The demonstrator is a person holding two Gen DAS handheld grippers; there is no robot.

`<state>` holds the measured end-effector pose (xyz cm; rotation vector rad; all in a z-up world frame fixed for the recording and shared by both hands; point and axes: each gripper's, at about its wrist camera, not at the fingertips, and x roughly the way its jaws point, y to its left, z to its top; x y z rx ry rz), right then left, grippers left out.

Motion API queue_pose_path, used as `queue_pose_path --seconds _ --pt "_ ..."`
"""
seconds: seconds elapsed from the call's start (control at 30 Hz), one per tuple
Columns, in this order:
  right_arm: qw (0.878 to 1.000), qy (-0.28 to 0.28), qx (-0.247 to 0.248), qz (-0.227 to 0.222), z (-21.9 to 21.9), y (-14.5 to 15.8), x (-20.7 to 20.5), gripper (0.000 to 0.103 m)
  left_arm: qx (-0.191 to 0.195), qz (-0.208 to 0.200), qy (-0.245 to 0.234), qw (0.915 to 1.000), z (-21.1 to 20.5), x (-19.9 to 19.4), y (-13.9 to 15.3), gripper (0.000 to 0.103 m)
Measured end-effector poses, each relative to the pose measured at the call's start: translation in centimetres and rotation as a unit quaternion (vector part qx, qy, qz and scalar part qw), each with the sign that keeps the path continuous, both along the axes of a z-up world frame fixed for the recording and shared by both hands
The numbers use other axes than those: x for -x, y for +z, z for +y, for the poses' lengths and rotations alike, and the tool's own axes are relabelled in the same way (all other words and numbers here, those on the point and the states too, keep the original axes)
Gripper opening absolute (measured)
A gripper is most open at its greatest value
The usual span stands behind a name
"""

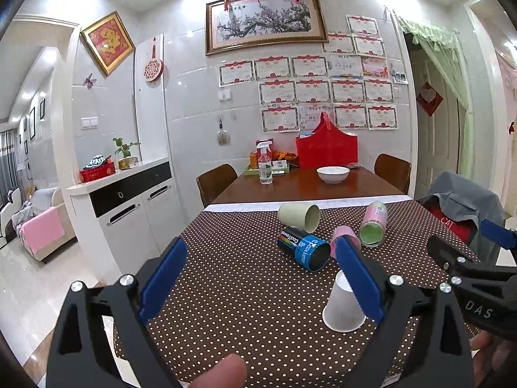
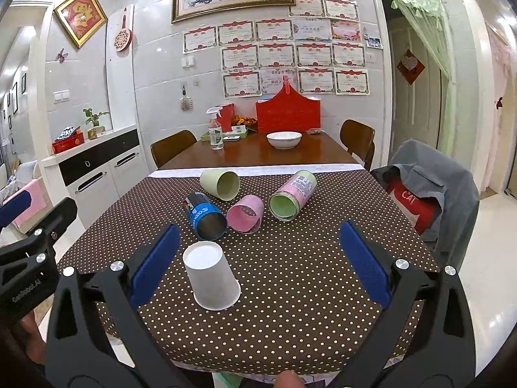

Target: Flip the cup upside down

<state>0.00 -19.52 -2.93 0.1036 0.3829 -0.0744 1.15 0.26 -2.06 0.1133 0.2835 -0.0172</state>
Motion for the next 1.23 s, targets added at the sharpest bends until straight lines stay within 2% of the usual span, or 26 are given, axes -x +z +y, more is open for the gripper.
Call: queue_pose_path --seconds 0.53,0.6,0.83,1.23 --pt "1.000 -0.001 0.000 -0.002 0.24 0.27 0.13 0.097 0.011 -0.002 -0.002 0.9999 0.55 0.31 0.53 0.092" --pt "1.000 0.000 0.000 -0.001 0.29 0.33 0.10 0.097 0.011 -0.003 -0.002 0.9999 0.57 0.32 0.62 0.098" --pt "1.000 0.001 0.000 -0.001 0.32 0.38 0.09 0.097 0.018 -0.007 -0.007 0.9998 0.56 0.49 0.83 0.099" --pt "1.000 0.002 -0.003 -0.001 0.58 0.42 0.09 0.097 0.005 -0.003 -0.005 1.0000 0.22 0.29 0.73 0.099"
